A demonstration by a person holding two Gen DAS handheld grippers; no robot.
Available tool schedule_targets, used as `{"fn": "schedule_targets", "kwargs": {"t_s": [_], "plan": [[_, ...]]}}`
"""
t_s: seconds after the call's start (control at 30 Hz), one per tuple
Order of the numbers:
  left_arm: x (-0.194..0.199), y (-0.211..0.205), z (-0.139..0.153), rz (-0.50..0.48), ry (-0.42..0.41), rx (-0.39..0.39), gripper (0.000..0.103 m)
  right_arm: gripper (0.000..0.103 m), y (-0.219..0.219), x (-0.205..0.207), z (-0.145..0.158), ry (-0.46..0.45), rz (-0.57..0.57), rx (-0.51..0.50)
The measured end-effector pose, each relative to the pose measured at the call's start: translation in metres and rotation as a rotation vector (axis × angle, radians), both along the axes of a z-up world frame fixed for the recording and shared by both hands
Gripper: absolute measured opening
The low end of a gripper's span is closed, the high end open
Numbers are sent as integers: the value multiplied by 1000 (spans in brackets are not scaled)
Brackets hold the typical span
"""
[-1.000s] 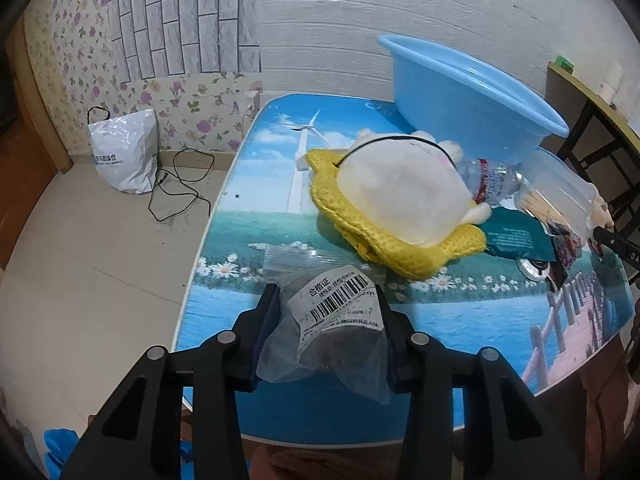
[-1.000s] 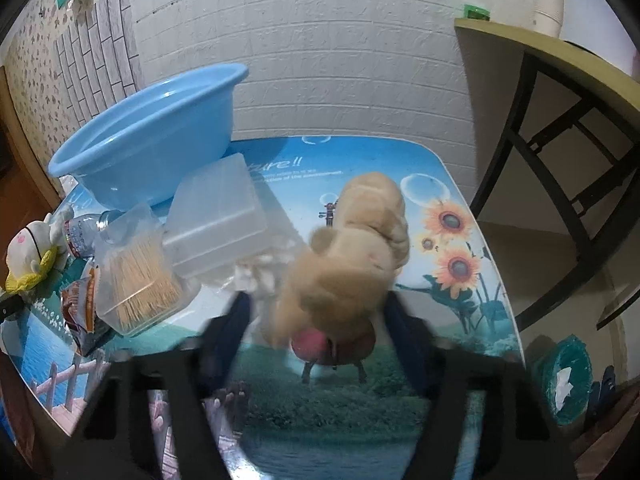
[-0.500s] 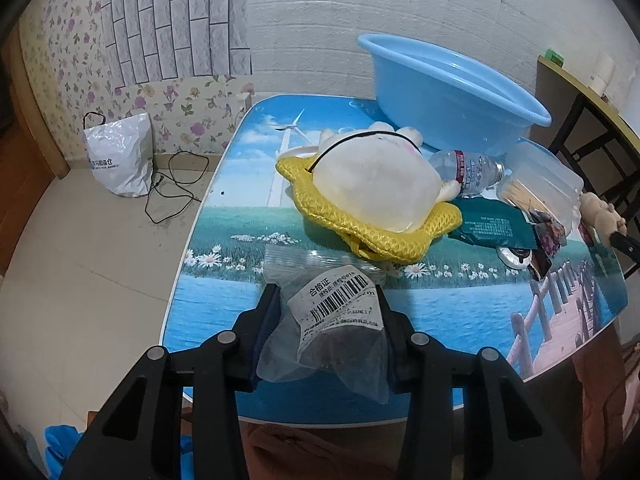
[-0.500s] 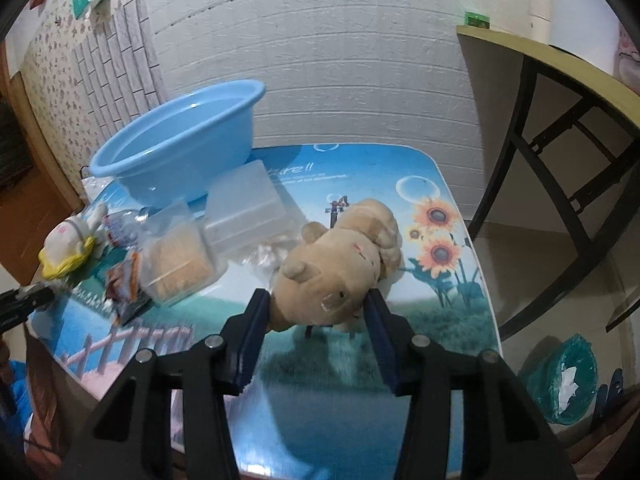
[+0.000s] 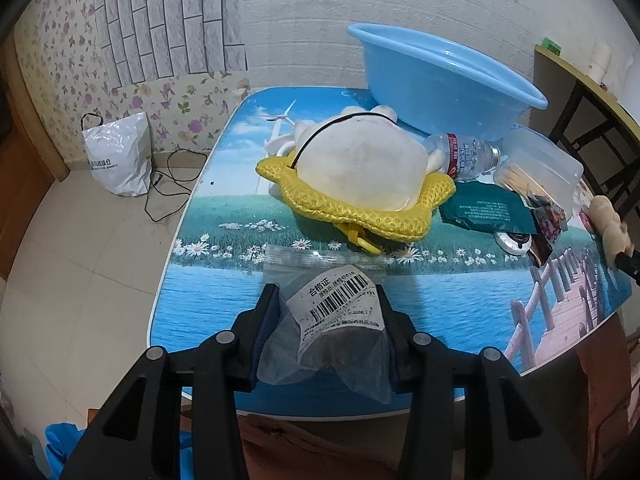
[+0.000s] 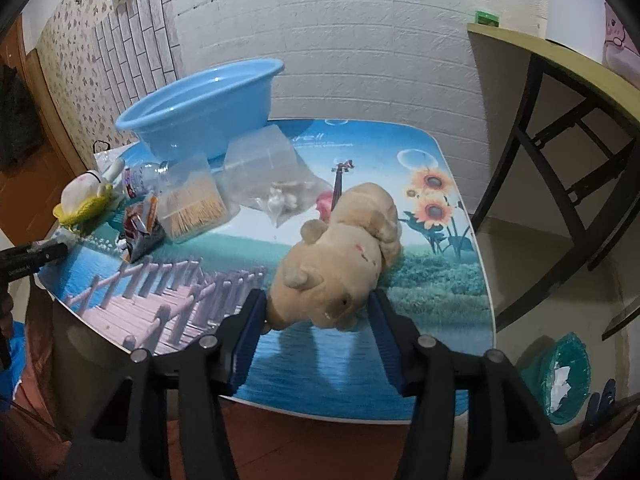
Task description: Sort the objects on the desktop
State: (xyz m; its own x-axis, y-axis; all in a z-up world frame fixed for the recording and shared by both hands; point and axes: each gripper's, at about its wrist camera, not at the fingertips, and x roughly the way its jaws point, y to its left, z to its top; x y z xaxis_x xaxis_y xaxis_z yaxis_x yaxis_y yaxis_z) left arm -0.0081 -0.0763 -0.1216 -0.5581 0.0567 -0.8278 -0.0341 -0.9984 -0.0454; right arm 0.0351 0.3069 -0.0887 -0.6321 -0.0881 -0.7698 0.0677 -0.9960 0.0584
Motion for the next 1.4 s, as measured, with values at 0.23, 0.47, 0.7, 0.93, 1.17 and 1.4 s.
{"fn": "schedule_targets", "kwargs": {"t_s": [0.23, 0.47, 0.7, 0.93, 1.17, 1.4], "plan": [[-3, 3, -4, -7, 7, -29, 63, 64, -3, -14, -7, -8, -39, 45], [-5, 7, -7, -10, 24, -34, 79, 65, -8, -31, -15, -32, -70, 69], [-1, 2, -3, -26, 37, -11, 48, 54, -10, -37, -19, -30, -88, 105], [4, 0, 5, -32, 57, -4, 42, 50, -7, -31, -9, -8, -72, 81], [9, -5, 33, -10, 115, 9, 42, 49, -14, -24, 15, 54, -46, 59], [9, -2, 51, -7, 143, 20, 42, 49, -23, -21, 31, 89, -20, 30]]}}
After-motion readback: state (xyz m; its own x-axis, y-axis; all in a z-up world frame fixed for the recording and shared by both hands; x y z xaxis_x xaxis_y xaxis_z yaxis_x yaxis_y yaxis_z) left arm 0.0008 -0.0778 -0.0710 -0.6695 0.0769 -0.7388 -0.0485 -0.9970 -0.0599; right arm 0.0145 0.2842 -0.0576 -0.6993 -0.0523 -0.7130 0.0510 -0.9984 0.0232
